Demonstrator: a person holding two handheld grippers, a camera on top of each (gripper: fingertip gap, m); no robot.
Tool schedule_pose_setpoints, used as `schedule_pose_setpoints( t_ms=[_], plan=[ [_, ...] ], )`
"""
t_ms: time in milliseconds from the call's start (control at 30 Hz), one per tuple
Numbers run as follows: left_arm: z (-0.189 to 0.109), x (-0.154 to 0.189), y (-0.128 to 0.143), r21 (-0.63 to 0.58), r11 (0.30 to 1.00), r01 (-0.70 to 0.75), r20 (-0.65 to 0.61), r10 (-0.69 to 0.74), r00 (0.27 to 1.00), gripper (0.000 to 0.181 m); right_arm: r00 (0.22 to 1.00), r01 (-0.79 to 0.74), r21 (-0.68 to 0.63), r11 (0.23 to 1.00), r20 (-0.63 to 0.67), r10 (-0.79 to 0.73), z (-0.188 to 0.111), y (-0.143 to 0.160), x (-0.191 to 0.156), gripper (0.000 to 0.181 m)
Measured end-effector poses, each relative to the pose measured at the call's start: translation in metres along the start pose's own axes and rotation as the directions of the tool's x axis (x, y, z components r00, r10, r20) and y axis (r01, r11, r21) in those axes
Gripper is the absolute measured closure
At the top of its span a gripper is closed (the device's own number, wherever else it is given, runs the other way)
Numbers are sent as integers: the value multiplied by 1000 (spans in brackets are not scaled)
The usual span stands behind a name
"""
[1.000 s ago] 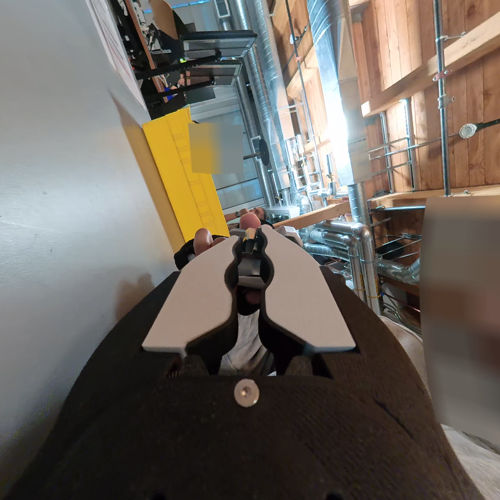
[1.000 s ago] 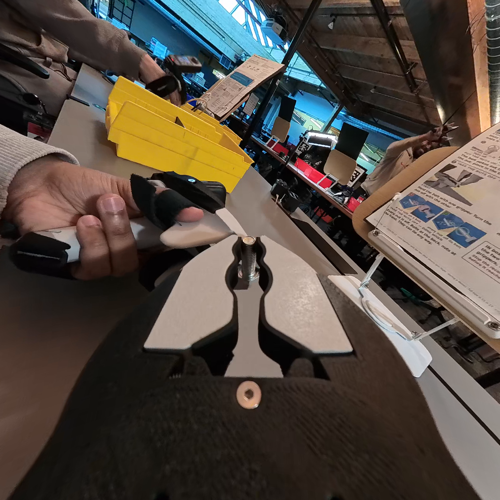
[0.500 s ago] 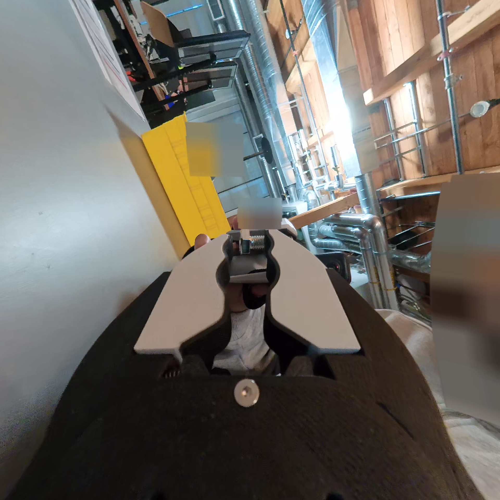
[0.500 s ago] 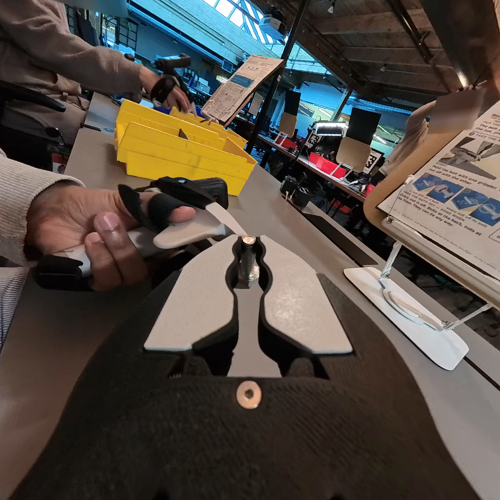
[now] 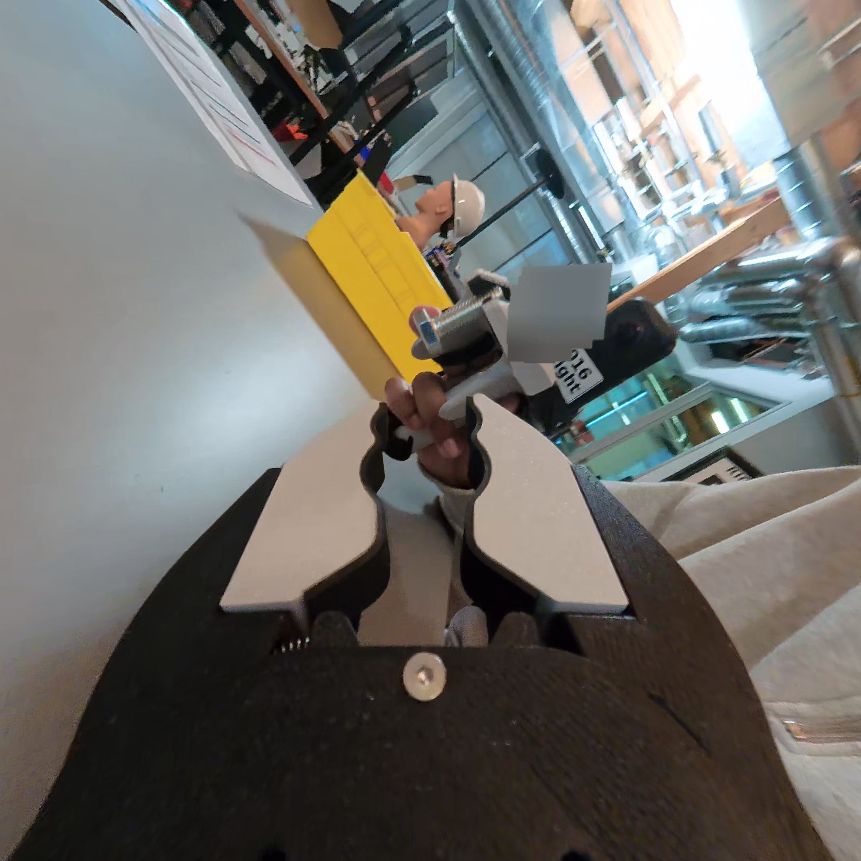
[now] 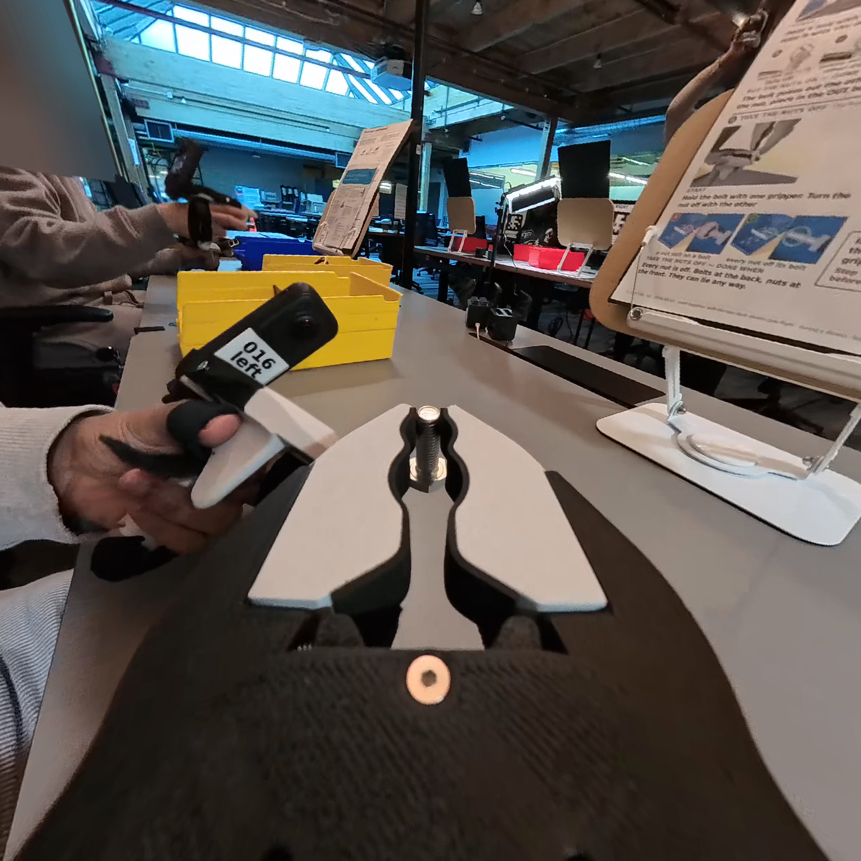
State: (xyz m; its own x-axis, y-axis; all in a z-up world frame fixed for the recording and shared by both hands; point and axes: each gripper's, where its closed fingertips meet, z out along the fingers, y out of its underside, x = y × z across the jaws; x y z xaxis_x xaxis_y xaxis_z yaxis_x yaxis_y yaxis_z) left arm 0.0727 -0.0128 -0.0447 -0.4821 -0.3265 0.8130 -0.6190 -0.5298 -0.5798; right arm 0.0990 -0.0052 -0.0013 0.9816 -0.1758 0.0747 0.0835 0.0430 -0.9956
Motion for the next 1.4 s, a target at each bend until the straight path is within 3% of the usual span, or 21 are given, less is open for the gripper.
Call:
schedule_pose_setpoints(
  t_ms=[33, 733, 933, 1167, 1400],
  plan=[
    [1, -2, 2, -11, 1000, -17, 19, 18, 1000, 147, 1000, -8, 1, 1000, -2, 8, 0, 0, 1, 171],
    [1, -7, 4, -28, 998, -47, 58, 49, 997, 147, 1000, -21, -16, 1000, 9, 21, 1, 2, -1, 171],
    [1, -18, 9, -86, 981, -174, 164, 186, 969, 146, 997, -72, -10, 997, 5, 72, 0, 0, 4, 171],
    [2, -28, 13, -191, 896, -400, 294, 441, 848, 147, 994, -108, -16, 994, 21, 109, 0, 0, 1, 171],
    [1, -26, 9, -182, 878, -442, 315, 478, 820, 147, 993, -112, -21, 993, 38, 113, 1, -1, -4, 171]
  ],
)
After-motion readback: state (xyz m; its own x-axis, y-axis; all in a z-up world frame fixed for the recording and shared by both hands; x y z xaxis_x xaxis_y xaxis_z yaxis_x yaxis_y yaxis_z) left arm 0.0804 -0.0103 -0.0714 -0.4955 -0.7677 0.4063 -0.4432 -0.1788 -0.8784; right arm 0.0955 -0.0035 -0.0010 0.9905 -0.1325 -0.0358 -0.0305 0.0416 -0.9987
